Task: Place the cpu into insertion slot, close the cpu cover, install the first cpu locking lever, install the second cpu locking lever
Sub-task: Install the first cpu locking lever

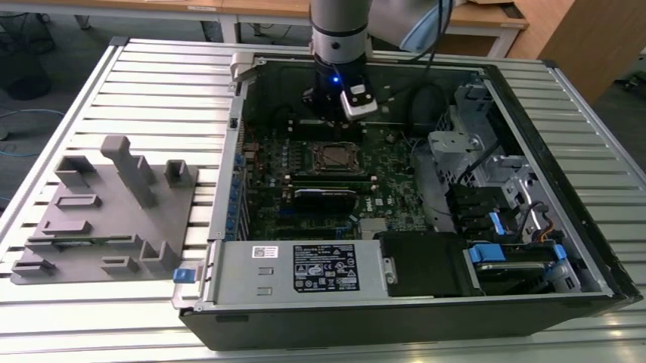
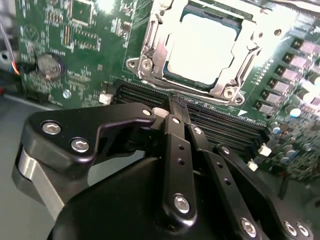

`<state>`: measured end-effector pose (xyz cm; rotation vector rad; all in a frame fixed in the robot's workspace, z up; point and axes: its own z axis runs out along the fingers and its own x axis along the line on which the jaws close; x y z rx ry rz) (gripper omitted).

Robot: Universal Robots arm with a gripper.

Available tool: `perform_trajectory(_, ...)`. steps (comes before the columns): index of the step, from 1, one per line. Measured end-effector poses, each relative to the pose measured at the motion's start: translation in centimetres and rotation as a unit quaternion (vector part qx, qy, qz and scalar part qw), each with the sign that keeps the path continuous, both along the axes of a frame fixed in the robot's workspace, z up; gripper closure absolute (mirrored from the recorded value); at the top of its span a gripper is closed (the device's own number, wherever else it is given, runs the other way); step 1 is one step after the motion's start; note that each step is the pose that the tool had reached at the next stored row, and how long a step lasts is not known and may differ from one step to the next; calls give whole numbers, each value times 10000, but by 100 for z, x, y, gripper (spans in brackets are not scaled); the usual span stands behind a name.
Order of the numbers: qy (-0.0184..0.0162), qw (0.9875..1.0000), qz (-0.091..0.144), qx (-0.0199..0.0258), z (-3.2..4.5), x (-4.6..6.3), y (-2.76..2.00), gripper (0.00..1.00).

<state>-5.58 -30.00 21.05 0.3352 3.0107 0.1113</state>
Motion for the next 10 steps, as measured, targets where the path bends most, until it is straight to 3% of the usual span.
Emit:
perform_trajectory(3,2,9998,182,-13,0,-1,0,89)
perform_trajectory(5,18,9997,241,-46,-1,-2,-1,89)
perform_trajectory(10,120,9993,298,-209,-3,-1,-14,89)
